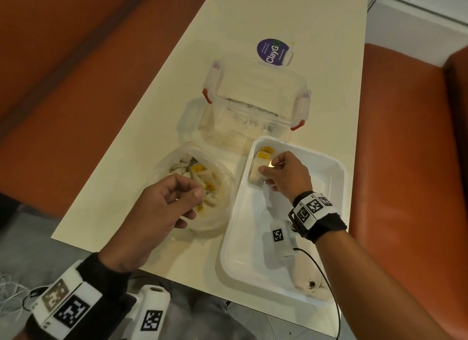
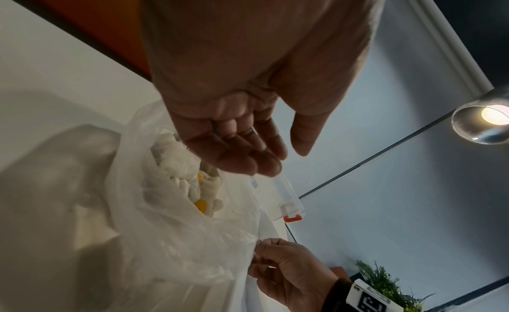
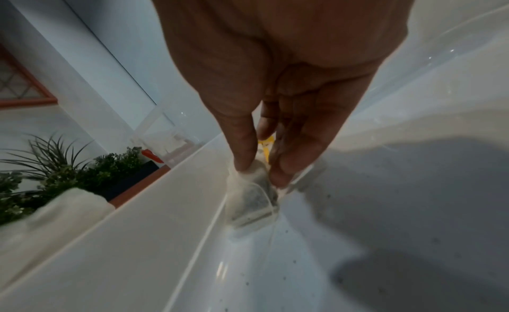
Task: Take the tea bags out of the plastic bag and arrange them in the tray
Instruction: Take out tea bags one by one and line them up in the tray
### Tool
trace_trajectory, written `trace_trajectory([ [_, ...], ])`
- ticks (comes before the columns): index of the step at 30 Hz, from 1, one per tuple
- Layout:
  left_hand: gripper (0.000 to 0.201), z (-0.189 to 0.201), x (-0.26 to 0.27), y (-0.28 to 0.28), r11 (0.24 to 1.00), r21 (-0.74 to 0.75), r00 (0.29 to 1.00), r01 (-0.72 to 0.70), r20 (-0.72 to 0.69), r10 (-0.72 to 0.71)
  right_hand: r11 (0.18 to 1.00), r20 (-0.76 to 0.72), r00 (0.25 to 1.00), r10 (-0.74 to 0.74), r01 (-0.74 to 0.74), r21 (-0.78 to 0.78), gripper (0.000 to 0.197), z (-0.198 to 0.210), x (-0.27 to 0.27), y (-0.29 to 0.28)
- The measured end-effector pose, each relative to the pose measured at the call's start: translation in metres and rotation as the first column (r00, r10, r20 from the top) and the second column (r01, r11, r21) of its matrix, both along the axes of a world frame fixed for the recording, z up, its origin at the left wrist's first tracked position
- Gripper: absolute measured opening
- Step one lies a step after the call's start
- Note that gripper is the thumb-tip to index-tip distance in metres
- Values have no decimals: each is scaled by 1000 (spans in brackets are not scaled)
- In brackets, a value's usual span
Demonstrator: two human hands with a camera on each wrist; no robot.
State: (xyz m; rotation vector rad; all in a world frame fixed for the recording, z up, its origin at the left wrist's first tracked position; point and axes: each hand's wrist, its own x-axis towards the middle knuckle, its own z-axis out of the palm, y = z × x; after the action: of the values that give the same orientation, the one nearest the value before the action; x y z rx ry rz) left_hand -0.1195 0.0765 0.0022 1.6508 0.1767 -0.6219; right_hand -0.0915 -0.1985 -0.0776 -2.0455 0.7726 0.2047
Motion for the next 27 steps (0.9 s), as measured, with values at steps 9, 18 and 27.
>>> trace_trajectory([
  [9,7,4,6,8,999,22,998,-24,50,23,999,-101,995,15,-11,41,43,1,-17,8],
  [18,24,-23,11,29,583,768,689,265,272,-672,1000,-89,996,-3,3,6,40,9,-16,18],
  [27,39,-46,0,26,500,785,549,367,251,-797,573,-132,660,740,-720,-391,37,76,-66,75],
])
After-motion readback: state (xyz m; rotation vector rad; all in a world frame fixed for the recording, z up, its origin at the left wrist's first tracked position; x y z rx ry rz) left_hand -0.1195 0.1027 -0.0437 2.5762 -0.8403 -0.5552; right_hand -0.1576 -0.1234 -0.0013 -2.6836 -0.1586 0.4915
